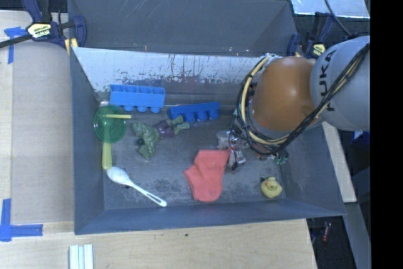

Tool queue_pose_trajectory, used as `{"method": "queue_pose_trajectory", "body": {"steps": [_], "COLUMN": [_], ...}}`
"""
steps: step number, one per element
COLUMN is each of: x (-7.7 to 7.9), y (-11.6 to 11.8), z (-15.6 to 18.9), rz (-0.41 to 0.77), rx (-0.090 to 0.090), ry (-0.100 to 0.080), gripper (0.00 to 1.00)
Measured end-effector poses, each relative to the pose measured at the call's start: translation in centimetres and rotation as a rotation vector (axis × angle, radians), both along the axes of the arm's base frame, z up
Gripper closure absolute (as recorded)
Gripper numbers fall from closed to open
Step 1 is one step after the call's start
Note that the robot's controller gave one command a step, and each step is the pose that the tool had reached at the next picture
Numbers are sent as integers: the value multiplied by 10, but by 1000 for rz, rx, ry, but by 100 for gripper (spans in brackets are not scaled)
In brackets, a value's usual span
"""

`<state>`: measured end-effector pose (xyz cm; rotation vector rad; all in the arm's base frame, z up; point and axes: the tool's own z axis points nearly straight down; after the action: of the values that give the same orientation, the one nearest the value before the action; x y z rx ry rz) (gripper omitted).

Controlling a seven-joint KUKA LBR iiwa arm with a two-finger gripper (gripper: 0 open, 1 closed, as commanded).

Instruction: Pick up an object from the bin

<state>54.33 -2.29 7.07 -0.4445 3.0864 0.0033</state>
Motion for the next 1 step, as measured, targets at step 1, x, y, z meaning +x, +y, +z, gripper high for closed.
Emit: {"method": "queue_pose_trajectory", "body": {"steps": [1], "x": [-7], "y": [8], "z": [57], "rz": [37], "rx": [0], "ry": [6], "gripper": [100]}}
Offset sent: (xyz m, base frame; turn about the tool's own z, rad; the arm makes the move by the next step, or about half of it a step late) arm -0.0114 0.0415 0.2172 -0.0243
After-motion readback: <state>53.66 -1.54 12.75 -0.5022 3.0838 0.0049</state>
